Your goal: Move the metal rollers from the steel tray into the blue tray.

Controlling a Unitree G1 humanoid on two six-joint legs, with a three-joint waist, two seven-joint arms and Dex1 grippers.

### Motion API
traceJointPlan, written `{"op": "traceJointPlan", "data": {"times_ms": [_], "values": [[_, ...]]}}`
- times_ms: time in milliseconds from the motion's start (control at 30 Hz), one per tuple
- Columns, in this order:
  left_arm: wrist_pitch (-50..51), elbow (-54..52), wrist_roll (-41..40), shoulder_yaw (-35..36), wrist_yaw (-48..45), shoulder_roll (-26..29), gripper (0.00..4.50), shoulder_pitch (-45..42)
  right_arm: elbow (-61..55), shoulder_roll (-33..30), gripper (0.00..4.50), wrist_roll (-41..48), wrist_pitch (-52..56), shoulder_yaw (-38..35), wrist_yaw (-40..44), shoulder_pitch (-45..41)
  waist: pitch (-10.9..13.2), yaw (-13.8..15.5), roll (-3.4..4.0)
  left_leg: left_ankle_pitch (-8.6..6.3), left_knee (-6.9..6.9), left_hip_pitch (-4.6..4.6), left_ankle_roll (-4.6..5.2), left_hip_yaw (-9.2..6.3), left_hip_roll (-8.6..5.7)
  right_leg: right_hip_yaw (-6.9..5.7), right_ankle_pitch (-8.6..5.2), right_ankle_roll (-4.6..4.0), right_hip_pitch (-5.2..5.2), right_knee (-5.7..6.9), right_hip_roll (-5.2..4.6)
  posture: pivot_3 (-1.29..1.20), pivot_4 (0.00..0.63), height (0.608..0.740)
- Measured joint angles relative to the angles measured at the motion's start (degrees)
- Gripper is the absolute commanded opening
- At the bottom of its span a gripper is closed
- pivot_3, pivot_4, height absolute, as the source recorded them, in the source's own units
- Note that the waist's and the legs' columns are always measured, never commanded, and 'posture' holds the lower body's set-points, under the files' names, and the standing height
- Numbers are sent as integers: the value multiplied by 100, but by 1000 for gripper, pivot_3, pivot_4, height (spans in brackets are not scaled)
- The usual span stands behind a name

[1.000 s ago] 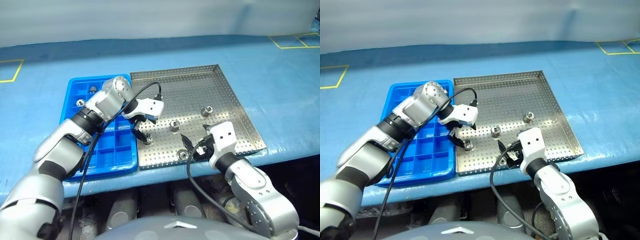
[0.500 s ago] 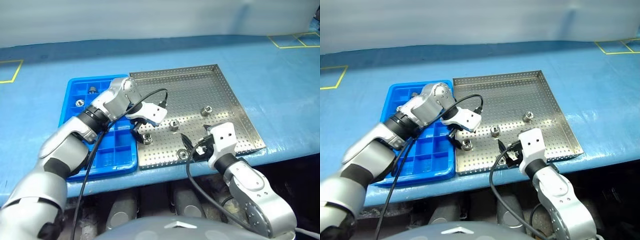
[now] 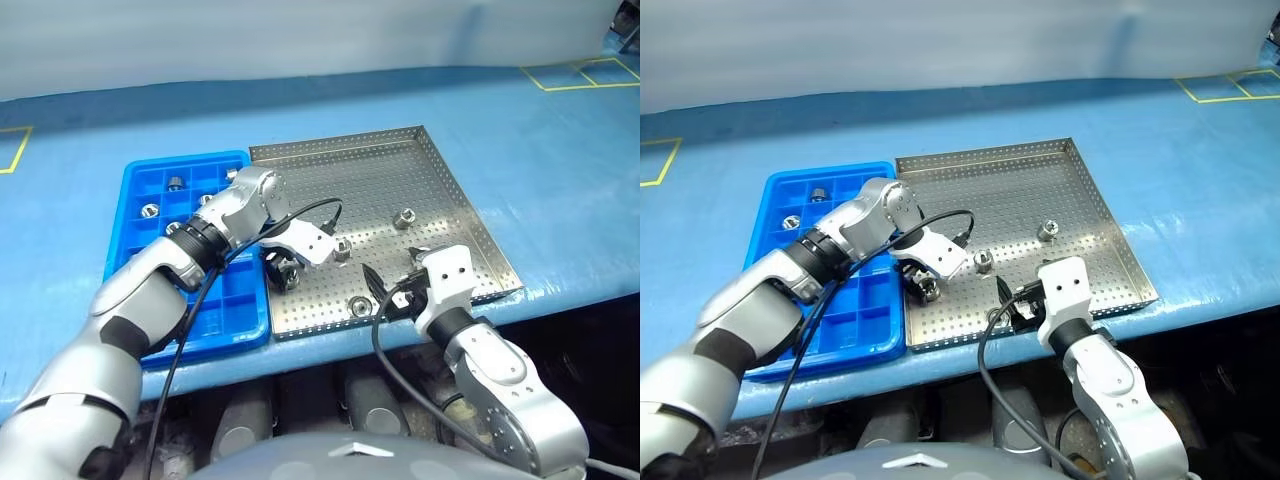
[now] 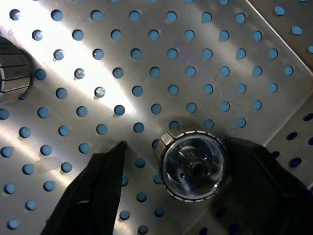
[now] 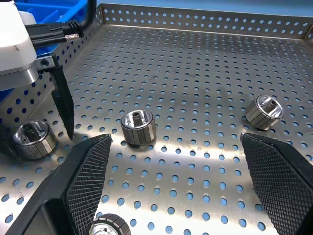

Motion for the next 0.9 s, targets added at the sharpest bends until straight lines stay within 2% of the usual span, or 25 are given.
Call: {"op": "traceJointPlan", "data": {"times_ms": [67, 200, 367, 500, 633, 800, 900], "values": [[-21, 0, 19, -8, -22, 4, 1706, 1, 0, 5, 4500, -4, -5, -15, 0, 0, 0, -14, 0, 0, 0, 0, 0, 0, 0, -1, 0, 0, 0, 0, 0, -238, 150, 740], [-45, 13, 84, 82, 17, -55, 1708, 2, 0, 6, 4500, -6, -8, -23, 4, -2, 0, -18, 0, 0, 5, -1, 0, 0, 0, 0, 2, 3, 1, 1, 0, -221, 150, 740], [711, -7, -472, 1227, 771, -614, 1708, -59, 8, 4, 4500, -1, -2, 11, 21, -169, 1, 40, -1, -2, 17, -9, 5, -3, -4, -3, 6, 13, 1, -1, -6, -178, 150, 740], [1701, -704, -983, 2320, 1625, -674, 1708, -56, 54, 4, 4500, 6, 11, 146, 61, -483, 1, 17, 4, -2, 10, -4, 6, -1, -1, -1, 6, 12, -3, 3, -5, -118, 150, 740], [2337, -1952, -1173, 2924, 2174, -181, 1708, 539, 334, 78, 4500, 32, 31, 314, 120, -991, -2, 40, 12, 0, -8, 15, 1, 1, 1, 7, 4, 4, -2, 12, -1, -54, 150, 740], [3054, -3415, -1215, 3558, 2720, 888, 1708, 1717, 828, 195, 4500, 42, 117, 717, 259, -1837, 2, 206, 13, 9, -14, 15, -14, -6, 1, 6, 7, -6, -6, 15, 1, 6, 150, 740], [3538, -4375, -1256, 4187, 3035, 1495, 1708, 2442, 1164, 257, 4500, 40, 129, 1039, 371, -2264, 2, 369, 11, 8, -15, 13, -13, -12, -3, 0, 17, -24, -3, 6, -3, 52, 150, 740]]}}
